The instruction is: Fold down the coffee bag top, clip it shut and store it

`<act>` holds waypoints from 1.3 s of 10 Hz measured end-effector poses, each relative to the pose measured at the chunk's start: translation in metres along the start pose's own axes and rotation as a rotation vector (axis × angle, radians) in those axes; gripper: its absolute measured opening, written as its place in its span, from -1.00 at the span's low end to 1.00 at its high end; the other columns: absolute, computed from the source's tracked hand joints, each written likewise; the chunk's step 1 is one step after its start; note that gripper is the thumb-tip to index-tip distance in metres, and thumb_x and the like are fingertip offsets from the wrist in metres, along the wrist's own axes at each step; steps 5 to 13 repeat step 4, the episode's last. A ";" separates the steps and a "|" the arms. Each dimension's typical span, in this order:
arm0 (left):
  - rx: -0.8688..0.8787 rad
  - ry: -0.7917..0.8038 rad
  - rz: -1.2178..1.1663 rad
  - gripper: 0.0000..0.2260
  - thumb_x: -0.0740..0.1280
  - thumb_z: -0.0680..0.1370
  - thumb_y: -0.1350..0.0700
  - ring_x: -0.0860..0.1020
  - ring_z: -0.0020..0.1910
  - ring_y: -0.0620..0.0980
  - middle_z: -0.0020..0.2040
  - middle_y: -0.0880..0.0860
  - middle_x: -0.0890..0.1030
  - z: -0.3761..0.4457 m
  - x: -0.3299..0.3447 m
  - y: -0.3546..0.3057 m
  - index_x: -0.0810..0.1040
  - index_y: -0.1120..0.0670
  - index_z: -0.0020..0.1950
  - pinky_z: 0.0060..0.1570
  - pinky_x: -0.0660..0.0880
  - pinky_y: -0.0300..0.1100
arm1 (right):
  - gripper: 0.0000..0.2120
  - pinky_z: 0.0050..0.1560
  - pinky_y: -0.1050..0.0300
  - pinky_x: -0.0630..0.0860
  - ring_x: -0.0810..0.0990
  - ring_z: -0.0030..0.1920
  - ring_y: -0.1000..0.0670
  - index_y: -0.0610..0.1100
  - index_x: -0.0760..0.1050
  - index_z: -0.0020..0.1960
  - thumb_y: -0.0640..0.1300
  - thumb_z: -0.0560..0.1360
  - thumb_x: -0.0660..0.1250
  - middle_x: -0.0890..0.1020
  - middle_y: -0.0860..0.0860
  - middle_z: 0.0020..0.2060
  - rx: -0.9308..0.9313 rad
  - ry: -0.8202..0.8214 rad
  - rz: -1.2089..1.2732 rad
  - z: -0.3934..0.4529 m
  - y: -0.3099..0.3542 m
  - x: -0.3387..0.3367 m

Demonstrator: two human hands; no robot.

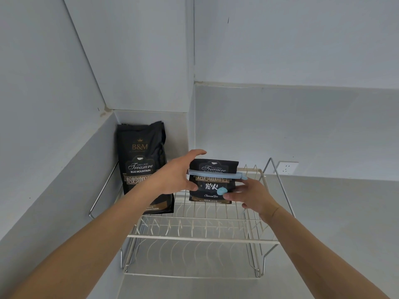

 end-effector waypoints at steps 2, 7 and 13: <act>0.034 -0.116 -0.041 -0.08 0.60 0.32 0.10 0.50 0.17 -0.07 0.27 -0.11 0.44 -0.003 0.002 -0.003 0.08 -0.39 0.42 0.09 0.58 -0.07 | -0.48 -0.25 0.18 0.53 0.62 -0.06 0.04 0.05 0.45 0.21 -0.12 0.32 0.57 0.68 0.06 -0.02 -0.009 -0.048 0.099 -0.008 0.009 -0.003; 0.045 -0.229 -0.038 -0.12 0.59 0.32 0.05 0.43 0.24 -0.13 0.30 -0.13 0.43 -0.010 0.003 -0.002 0.11 -0.40 0.41 0.23 0.49 -0.04 | -0.33 0.20 -0.12 0.53 0.53 0.14 -0.08 0.06 0.36 0.35 -0.12 0.33 0.56 0.52 0.03 0.15 -0.062 -0.180 0.073 -0.012 0.017 -0.002; 0.045 -0.229 -0.038 -0.12 0.59 0.32 0.05 0.43 0.24 -0.13 0.30 -0.13 0.43 -0.010 0.003 -0.002 0.11 -0.40 0.41 0.23 0.49 -0.04 | -0.33 0.20 -0.12 0.53 0.53 0.14 -0.08 0.06 0.36 0.35 -0.12 0.33 0.56 0.52 0.03 0.15 -0.062 -0.180 0.073 -0.012 0.017 -0.002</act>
Point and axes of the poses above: each hand's wrist, its own z-axis towards the middle knuckle, its own x-axis out of the palm, y = z × x, the point moved 1 cm from there along z, towards the middle knuckle
